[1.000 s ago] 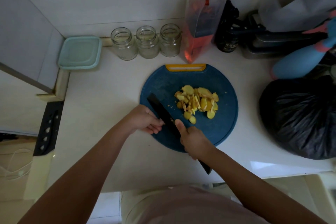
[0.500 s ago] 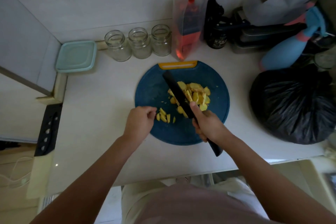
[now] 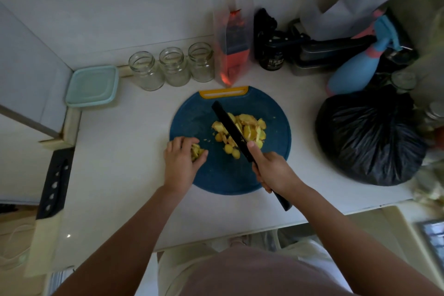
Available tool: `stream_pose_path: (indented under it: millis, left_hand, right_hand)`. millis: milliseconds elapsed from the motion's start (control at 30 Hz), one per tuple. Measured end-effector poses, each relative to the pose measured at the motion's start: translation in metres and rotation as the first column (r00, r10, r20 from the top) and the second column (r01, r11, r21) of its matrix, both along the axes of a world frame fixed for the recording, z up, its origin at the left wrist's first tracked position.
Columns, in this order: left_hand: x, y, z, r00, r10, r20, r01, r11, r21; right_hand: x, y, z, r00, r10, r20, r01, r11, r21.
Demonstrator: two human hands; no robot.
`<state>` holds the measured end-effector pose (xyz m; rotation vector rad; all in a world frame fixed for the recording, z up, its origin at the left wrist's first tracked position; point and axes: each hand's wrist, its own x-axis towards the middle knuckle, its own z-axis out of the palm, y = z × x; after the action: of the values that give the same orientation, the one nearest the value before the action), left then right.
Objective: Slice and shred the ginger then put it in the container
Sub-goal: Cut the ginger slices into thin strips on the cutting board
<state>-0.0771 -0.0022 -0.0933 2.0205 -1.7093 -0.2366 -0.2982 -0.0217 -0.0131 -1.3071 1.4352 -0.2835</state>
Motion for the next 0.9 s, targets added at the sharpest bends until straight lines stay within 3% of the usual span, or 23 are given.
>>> stream_pose_path:
  millis: [100,200,300,467,533,633,700,800,900]
  left_hand:
    - [0.012,-0.014,0.002,0.999,0.037,-0.034,-0.037,0.999,0.011]
    - [0.018,-0.026,0.014,0.983,-0.004,-0.183,0.009,1.000,0.028]
    - [0.022,-0.034,0.023,0.970,-0.046,-0.237,0.060,0.997,0.052]
    - [0.020,-0.031,0.044,0.931,0.050,-0.361,-0.056,0.998,-0.006]
    - [0.018,-0.026,0.057,0.947,0.029,-0.320,-0.061,0.994,-0.090]
    - [0.007,-0.015,0.078,0.961,-0.168,-0.220,0.132,0.977,-0.168]
    - [-0.007,-0.007,0.089,0.908,-0.369,-0.200,0.351,0.928,-0.122]
    - [-0.023,0.006,0.086,0.811,-0.571,-0.127,0.577,0.816,0.022]
    - [-0.023,0.014,0.073,0.781,-0.625,-0.005,0.622,0.776,0.110]
  right_hand:
    - [0.000,-0.003,0.000,0.998,0.029,-0.053,-0.032,0.998,-0.048]
    - [0.000,-0.007,0.003,0.990,0.066,-0.127,-0.081,0.990,-0.118]
    - [-0.003,-0.011,0.010,0.955,0.147,-0.256,-0.204,0.956,-0.213]
    - [-0.013,-0.017,0.018,0.820,0.276,-0.502,-0.468,0.827,-0.310]
    - [-0.015,-0.019,0.022,0.736,0.309,-0.602,-0.572,0.760,-0.309]
    - [-0.012,-0.021,0.028,0.587,0.361,-0.725,-0.711,0.658,-0.247]
    - [-0.006,-0.021,0.031,0.522,0.388,-0.759,-0.760,0.616,-0.207]
    - [0.002,-0.020,0.033,0.493,0.374,-0.785,-0.787,0.577,-0.220]
    - [0.003,-0.018,0.031,0.479,0.355,-0.803,-0.809,0.533,-0.247]
